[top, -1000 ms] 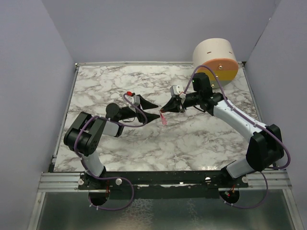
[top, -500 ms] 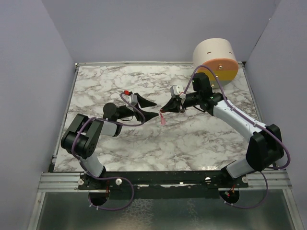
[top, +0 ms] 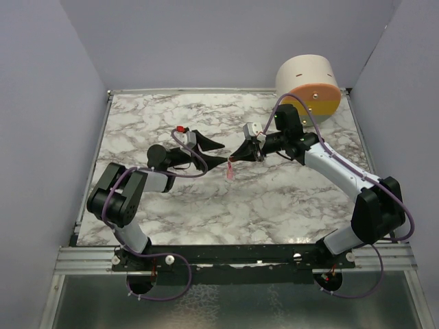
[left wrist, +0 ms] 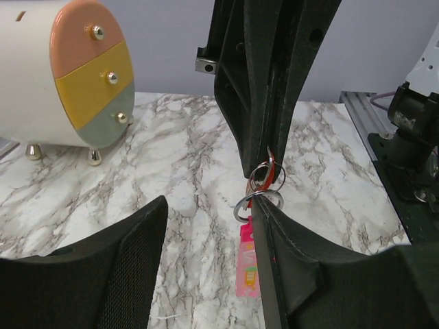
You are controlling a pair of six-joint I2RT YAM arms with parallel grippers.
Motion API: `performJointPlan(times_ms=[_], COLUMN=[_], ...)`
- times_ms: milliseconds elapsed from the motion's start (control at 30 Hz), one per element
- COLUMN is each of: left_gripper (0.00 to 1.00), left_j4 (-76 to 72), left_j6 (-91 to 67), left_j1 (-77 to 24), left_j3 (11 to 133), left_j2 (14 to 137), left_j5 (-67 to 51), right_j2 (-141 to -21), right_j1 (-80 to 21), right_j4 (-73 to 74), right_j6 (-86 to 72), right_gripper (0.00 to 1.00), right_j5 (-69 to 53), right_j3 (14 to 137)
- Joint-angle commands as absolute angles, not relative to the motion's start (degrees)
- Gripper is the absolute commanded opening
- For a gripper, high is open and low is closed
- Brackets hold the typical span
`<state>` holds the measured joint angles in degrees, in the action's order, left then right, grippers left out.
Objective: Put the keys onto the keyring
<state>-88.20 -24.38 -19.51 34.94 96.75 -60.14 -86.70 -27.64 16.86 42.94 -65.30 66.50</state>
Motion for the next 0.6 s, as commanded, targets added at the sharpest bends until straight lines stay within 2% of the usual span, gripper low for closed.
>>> performJointPlan(times_ms=[0,567], left_gripper=[0.52,0.51], left_j4=[-101.0,-101.0], left_j6=[-25.6,-25.9], left_j1=[-19.4,-21.3], left_j3=[37.1,38.5], left_j2=[98.7,101.3], left_j5=[-62.2,-63.4], right_j2=[-87.4,-88.2], right_j1=[-27.3,-27.3], right_j4=[17.9,17.8], right_j6=[43.7,43.8], right_gripper=[0.01,0.01], right_j5=[-67.6,-67.9], right_j3=[67.6,67.8])
